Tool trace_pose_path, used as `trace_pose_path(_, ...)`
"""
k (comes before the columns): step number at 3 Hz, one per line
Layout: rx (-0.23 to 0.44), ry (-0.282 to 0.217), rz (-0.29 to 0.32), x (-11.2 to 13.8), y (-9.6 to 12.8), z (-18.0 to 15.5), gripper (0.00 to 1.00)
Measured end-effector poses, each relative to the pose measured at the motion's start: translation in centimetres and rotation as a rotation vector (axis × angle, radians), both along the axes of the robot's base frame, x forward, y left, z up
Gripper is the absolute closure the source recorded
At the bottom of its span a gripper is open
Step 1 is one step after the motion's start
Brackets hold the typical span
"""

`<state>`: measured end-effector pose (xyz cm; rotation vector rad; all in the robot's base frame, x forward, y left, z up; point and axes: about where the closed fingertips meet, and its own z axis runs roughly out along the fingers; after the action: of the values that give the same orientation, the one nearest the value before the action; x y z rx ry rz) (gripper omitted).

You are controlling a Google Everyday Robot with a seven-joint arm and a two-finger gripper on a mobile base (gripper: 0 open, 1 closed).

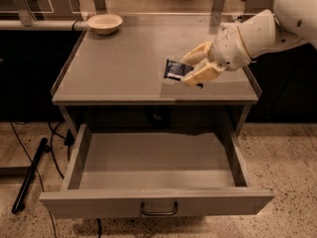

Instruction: Pick rxbar blueberry from top drawer and place on counter

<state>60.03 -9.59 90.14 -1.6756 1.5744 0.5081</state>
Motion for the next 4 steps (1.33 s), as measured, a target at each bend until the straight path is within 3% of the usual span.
trace_pose_path(2, -0.055, 0.029, 0.079, 1.6, 1.8, -2.4, 1.00)
trace_pose_path(4, -0.106, 0.034, 0.050, 3.1, 2.3, -5.4, 1.00)
